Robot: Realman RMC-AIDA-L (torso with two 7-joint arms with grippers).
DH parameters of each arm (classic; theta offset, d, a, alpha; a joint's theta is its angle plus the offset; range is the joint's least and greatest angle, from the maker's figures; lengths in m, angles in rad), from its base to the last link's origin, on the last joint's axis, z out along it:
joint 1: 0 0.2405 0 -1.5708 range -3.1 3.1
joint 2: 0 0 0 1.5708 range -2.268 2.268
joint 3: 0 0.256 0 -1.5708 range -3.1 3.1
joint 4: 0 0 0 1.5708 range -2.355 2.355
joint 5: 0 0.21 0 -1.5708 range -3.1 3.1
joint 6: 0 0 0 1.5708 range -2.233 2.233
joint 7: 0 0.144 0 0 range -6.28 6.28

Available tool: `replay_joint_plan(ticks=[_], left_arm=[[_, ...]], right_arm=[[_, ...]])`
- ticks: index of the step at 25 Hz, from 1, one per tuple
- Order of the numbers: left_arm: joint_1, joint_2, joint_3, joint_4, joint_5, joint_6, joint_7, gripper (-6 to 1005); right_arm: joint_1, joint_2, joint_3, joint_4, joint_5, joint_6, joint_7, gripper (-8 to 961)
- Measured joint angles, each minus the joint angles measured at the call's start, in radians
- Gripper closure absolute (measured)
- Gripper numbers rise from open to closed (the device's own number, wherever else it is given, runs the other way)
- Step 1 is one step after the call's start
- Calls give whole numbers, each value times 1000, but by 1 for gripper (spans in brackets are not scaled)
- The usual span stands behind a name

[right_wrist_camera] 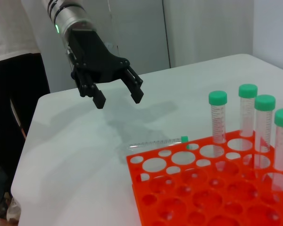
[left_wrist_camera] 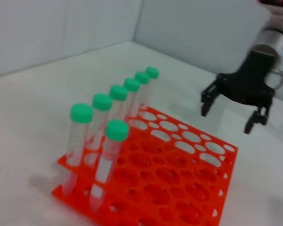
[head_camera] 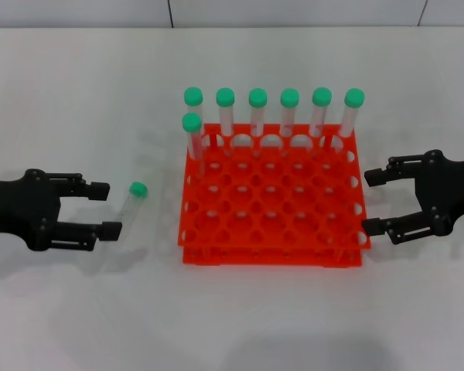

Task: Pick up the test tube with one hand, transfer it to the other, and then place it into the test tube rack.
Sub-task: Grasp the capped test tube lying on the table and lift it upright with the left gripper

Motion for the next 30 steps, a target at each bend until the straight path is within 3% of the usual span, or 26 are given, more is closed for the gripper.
replay_joint_plan(ticks=[7,17,23,30], left_arm=[[5,-29,14,165,69,31,-353,245],[-66,-17,17,282,215,105,-768,243],[-114,-17,57,333,360,98,-876,244],[-169,-39,128,328,489,60,-937,244]], right_arm=[[7,3,0,-8,0,0,0,146],[21,7,1,-7,1,2,-3,147],[22,12,0,-7,1,5,-6,148],[23,20,-13,-8,0,29,-9,149]])
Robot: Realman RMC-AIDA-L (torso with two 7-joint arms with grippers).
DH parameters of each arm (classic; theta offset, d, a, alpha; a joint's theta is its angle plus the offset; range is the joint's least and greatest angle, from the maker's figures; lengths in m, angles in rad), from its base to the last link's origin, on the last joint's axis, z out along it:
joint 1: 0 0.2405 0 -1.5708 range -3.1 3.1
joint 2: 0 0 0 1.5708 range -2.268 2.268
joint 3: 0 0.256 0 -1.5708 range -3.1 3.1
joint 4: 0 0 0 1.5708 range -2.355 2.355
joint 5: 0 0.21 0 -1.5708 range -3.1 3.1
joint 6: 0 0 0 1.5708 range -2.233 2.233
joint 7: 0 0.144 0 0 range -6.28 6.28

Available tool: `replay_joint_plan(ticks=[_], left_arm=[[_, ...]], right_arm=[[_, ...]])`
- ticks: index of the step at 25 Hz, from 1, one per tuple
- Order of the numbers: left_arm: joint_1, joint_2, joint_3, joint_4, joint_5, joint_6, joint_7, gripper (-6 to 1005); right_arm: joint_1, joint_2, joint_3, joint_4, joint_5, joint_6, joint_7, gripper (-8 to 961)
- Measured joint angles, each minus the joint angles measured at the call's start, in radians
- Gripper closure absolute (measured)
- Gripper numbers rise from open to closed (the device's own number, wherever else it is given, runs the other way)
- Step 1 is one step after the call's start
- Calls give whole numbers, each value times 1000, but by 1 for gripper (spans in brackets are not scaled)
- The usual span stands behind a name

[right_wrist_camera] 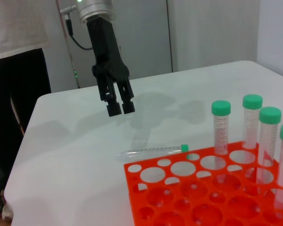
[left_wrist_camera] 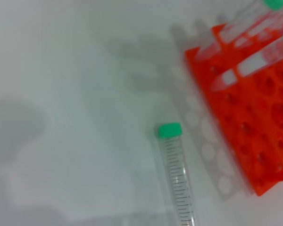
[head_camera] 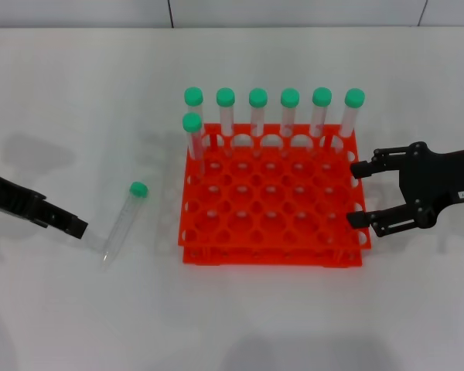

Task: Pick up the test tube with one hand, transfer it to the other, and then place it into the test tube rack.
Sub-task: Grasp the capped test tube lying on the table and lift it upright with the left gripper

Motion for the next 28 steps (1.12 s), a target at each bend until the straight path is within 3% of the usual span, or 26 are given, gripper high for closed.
replay_joint_plan(ticks=[10,16,28], left_arm=[[-29,-28,115,-67,26,-92,-78,244],[-42,-53,138,-98,30,-118,-89,244],[-80,-56,160,-170,52,-147,-124,245]], right_arm=[[16,11,-7,5,-1,21,-10,149],[27,16,-18,8,-15,35,-10,150],[38,27,-29,10,-26,30,-12,151]])
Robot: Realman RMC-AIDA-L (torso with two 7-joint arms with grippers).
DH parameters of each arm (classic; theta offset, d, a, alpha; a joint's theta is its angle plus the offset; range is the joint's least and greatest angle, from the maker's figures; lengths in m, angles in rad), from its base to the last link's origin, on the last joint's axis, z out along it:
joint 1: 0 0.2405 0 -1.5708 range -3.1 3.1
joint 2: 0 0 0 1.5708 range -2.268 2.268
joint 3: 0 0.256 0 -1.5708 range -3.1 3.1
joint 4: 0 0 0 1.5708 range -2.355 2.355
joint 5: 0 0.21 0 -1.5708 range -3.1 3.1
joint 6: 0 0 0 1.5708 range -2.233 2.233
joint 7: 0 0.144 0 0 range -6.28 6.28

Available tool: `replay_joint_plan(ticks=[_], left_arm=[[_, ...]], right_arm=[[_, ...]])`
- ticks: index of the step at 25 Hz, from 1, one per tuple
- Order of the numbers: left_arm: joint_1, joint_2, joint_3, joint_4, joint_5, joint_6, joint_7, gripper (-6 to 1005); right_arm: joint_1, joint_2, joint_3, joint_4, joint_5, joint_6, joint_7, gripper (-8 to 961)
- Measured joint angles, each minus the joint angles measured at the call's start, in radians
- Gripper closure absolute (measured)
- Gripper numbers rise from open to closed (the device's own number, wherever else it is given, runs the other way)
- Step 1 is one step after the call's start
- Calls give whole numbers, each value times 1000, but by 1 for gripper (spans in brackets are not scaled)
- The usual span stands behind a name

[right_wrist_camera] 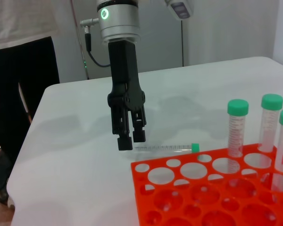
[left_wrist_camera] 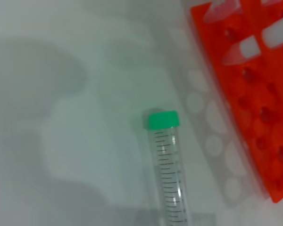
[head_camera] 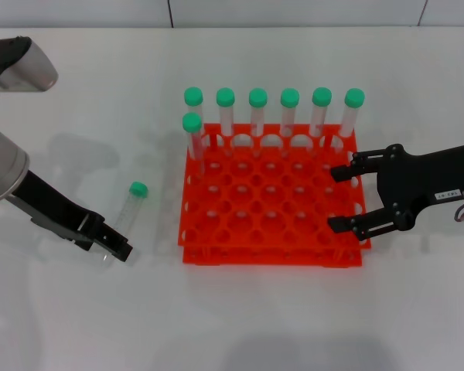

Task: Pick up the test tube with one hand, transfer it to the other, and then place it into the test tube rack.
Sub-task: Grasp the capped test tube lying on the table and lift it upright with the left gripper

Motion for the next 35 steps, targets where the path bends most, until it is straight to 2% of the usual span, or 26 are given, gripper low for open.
replay_joint_plan(ticks=[17,35], left_arm=[[-5,-4,4,-5,26,-21,-12,259],[-24,-6,18,-33,27,-40,-29,301]], right_arm=[[4,11,1,-3,1,2,0,153],[3,13,0,-11,0,-1,-1,154]])
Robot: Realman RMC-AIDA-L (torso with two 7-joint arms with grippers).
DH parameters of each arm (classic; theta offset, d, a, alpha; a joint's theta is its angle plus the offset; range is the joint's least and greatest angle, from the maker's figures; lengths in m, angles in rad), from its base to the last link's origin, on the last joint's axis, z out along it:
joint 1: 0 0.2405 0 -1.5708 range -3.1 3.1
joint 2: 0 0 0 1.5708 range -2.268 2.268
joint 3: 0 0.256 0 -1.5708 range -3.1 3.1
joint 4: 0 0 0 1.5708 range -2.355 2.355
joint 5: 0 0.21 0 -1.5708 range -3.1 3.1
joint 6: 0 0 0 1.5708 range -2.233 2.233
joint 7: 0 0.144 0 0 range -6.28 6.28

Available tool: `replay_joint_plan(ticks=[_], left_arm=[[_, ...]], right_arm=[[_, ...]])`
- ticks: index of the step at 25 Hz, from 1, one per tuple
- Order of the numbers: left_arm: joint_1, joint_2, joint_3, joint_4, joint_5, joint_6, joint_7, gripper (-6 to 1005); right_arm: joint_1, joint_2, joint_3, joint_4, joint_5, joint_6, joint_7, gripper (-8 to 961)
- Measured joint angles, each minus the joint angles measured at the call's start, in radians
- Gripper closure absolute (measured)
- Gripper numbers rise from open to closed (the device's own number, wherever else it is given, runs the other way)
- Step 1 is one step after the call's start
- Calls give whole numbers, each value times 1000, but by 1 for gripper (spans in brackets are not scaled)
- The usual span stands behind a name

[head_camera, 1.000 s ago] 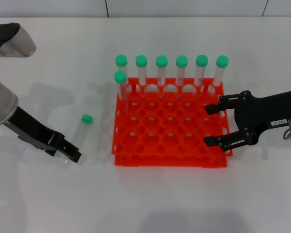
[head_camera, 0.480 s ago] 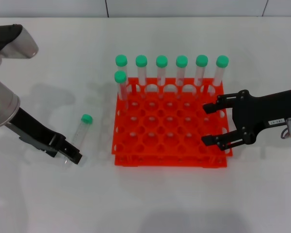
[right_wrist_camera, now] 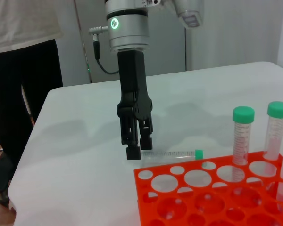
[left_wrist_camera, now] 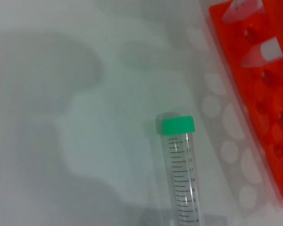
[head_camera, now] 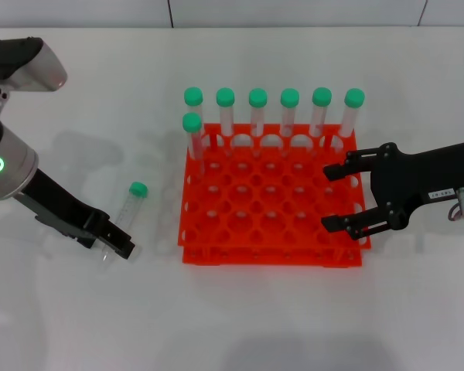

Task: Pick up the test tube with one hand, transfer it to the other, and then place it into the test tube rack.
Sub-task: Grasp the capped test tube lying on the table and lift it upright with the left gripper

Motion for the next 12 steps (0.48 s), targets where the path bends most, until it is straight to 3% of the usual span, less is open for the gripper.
replay_joint_plan(ticks=[5,12], left_arm=[[-2,-2,30,0,4,-4,-2,313],[-7,-16,38,0,40,-5,-19,478]], right_arm=[[0,-1,0,-2,0,-1,0,155],[2,-2,0,-5,0,-1,-1,155]])
